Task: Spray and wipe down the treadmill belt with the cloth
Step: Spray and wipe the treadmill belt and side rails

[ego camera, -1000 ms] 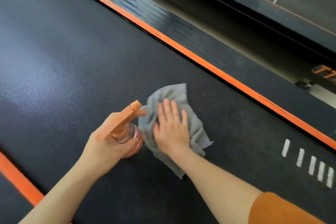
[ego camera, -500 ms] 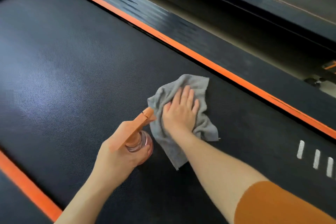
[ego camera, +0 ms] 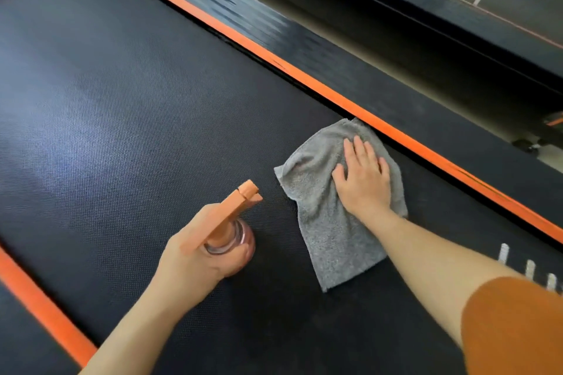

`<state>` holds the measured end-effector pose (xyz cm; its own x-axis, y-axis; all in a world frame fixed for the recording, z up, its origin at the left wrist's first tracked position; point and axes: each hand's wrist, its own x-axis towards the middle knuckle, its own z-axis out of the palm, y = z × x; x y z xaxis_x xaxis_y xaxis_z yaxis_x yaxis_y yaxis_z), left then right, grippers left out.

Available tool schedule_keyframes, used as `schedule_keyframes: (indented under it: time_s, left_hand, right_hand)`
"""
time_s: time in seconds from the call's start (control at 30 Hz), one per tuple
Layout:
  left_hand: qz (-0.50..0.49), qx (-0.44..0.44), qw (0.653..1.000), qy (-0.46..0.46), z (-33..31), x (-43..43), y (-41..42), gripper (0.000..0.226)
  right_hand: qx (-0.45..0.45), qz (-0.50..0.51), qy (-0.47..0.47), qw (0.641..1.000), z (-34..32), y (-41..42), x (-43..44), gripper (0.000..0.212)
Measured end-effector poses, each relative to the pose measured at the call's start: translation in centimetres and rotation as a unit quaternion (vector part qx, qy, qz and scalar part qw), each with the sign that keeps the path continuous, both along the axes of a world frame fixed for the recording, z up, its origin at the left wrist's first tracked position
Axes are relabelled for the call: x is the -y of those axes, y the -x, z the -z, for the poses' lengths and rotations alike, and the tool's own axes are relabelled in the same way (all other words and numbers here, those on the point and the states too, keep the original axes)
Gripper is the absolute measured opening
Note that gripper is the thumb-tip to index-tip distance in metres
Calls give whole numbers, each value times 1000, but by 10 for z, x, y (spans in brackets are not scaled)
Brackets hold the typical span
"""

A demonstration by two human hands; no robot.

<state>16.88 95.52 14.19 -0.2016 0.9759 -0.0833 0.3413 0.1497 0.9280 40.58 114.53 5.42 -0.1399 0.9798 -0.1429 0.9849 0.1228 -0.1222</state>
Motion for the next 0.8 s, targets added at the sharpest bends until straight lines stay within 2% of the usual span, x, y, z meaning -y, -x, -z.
schedule_keyframes:
  time_s: [0.07,0.13,0.17,0.3,0.4,0.5,0.57,0.63,0.7,0.8]
  left_hand:
    - [20,2,1000,10,-2,0,2,71]
    - [12,-19,999,28,3,0,0,80]
    - [7,-36,998,45,2,1,0,81]
    - [36,-134,986,90,-1,0,16,52]
    - [19,-177,977,121,0,7,67,66]
    - [-36,-168,980,103,-12,23,113,71]
    - [-83,-180,974,106,-20,30,138,64]
    - [-143,-203,954,166,-19,41,170,44]
    - [-175,-209,941,202,-13,46,193,40]
    - [-221,-211,934,184,-9,41,221,39]
  right_hand:
    - [-11,56,1,998,0,23,13,62]
    - [-18,52,12,998,3,47,37,62]
    - [-22,15,10,1000,4,61,54,64]
    - [-30,-121,4,992,12,105,109,62]
    - [-15,-186,-6,982,12,131,137,62]
    - [-15,-276,-30,961,11,155,164,63]
    - [-32,-334,-33,942,12,176,184,62]
    - [-45,-405,-23,913,13,206,202,59]
    - [-52,-460,-21,886,13,225,209,58]
    - [-53,-496,-15,867,14,234,202,60]
